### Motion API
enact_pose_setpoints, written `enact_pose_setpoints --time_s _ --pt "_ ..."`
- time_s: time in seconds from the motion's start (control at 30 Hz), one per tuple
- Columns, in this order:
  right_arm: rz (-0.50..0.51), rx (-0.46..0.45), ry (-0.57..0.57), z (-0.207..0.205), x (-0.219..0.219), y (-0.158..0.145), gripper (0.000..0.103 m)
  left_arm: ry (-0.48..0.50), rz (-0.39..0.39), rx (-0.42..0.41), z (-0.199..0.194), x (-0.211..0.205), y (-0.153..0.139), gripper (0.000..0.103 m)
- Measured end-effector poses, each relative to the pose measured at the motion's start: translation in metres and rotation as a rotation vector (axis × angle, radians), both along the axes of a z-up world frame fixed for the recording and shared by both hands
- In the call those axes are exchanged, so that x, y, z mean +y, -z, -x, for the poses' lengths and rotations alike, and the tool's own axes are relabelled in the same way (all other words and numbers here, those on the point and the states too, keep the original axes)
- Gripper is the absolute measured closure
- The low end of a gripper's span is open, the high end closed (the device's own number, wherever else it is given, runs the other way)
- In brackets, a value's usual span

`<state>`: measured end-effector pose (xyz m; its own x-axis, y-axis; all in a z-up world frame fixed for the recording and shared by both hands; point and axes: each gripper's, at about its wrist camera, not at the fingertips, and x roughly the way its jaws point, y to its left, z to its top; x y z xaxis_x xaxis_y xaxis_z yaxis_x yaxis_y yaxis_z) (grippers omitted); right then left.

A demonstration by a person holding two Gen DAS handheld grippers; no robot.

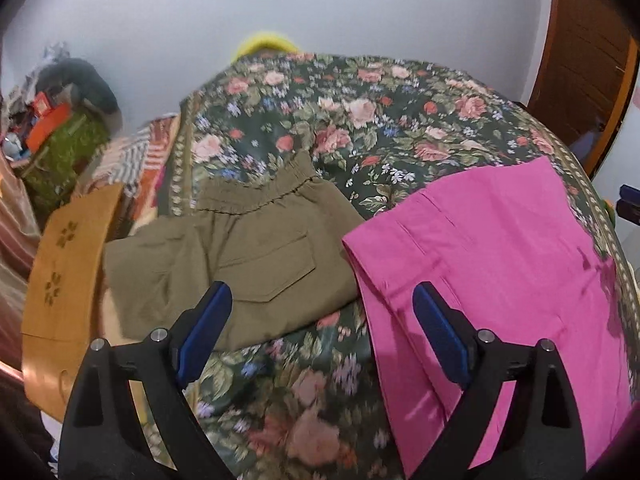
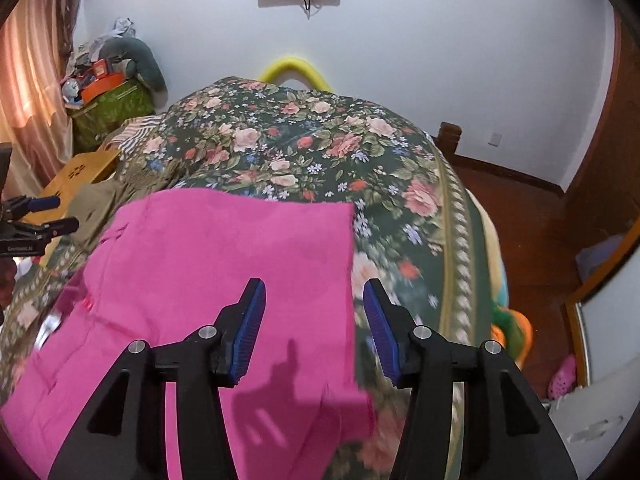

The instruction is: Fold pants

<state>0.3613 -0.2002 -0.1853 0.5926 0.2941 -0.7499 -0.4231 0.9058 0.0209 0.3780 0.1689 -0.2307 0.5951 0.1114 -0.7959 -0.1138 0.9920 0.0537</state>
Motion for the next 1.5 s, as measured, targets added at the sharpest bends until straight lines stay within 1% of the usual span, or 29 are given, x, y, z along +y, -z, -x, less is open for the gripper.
enact_pose_setpoints --time_s 0.13,0.23,0.3,0.37,0.43,0.47,0.5,0.53,0.57,0.6,0.67,0.77,0.83,0.87,0.97,1.03,1.1,1.2,1.3,1.37,1.5 --pt "0.033 0.020 0.017 -0.034 0.006 0.020 0.056 0.027 0.047 0.033 -0.028 -0.003 0.018 0.023" --pt "0.015 0.041 0.026 -0.057 0.006 0.034 0.056 0.034 0.088 0.078 -0.048 -0.003 0.036 0.030" --pt "-0.006 0.064 0.032 -0.072 0.005 0.042 0.056 0.036 0.111 0.101 -0.058 -0.004 0.046 0.031" --pt "0.000 0.108 0.051 -0.091 0.006 0.054 0.056 0.033 0.131 0.098 -0.062 -0.005 0.049 0.032" --pt "-0.024 0.131 0.062 -0.103 0.005 0.062 0.056 0.043 0.149 0.088 -0.062 -0.006 0.050 0.040" --pt "-0.050 0.134 0.061 -0.107 0.005 0.064 0.056 0.057 0.171 0.087 -0.063 -0.006 0.050 0.050" --pt "-0.081 0.134 0.065 -0.110 0.005 0.065 0.057 0.065 0.189 0.088 -0.063 -0.007 0.050 0.063" --pt "-0.109 0.137 0.075 -0.112 0.005 0.067 0.062 0.069 0.215 0.086 -0.063 -0.008 0.048 0.071" --pt "-0.124 0.147 0.077 -0.114 0.005 0.068 0.079 0.052 0.201 0.080 -0.063 -0.010 0.046 0.080" --pt "-0.114 0.148 0.099 -0.115 0.007 0.069 0.090 0.047 0.180 0.079 -0.065 -0.012 0.045 0.084" --pt "-0.098 0.130 0.103 -0.114 0.012 0.067 0.094 0.044 0.146 0.070 -0.065 -0.018 0.042 0.088" --pt "-0.051 0.084 0.088 -0.106 0.016 0.058 0.100 0.044 0.087 0.048 -0.062 -0.025 0.033 0.090" --pt "-0.055 0.065 0.086 -0.103 0.014 0.050 0.100 0.043 0.053 0.024 -0.059 -0.026 0.022 0.090" --pt "-0.058 0.047 0.091 -0.101 0.011 0.043 0.101 0.044 0.046 0.003 -0.057 -0.026 0.012 0.090" --pt "-0.086 -0.001 0.120 -0.092 -0.001 0.016 0.101 0.037 0.074 -0.063 -0.052 -0.023 -0.017 0.090" --pt "-0.079 -0.039 0.156 -0.085 -0.007 -0.003 0.101 0.031 0.094 -0.102 -0.047 -0.026 -0.033 0.090" --pt "-0.091 -0.055 0.167 -0.077 -0.012 -0.015 0.101 0.034 0.086 -0.127 -0.040 -0.034 -0.046 0.090" --pt "-0.121 -0.077 0.166 -0.055 -0.021 -0.034 0.101 0.067 0.071 -0.146 -0.024 -0.047 -0.060 0.090" --pt "-0.156 -0.097 0.146 -0.020 -0.030 -0.051 0.101 0.098 0.045 -0.153 -0.002 -0.055 -0.070 0.090" --pt "-0.173 -0.105 0.131 0.000 -0.034 -0.058 0.101 0.121 0.034 -0.160 0.017 -0.058 -0.076 0.090" --pt "-0.183 -0.100 0.102 0.045 -0.043 -0.064 0.101 0.118 0.012 -0.170 0.058 -0.060 -0.082 0.090"
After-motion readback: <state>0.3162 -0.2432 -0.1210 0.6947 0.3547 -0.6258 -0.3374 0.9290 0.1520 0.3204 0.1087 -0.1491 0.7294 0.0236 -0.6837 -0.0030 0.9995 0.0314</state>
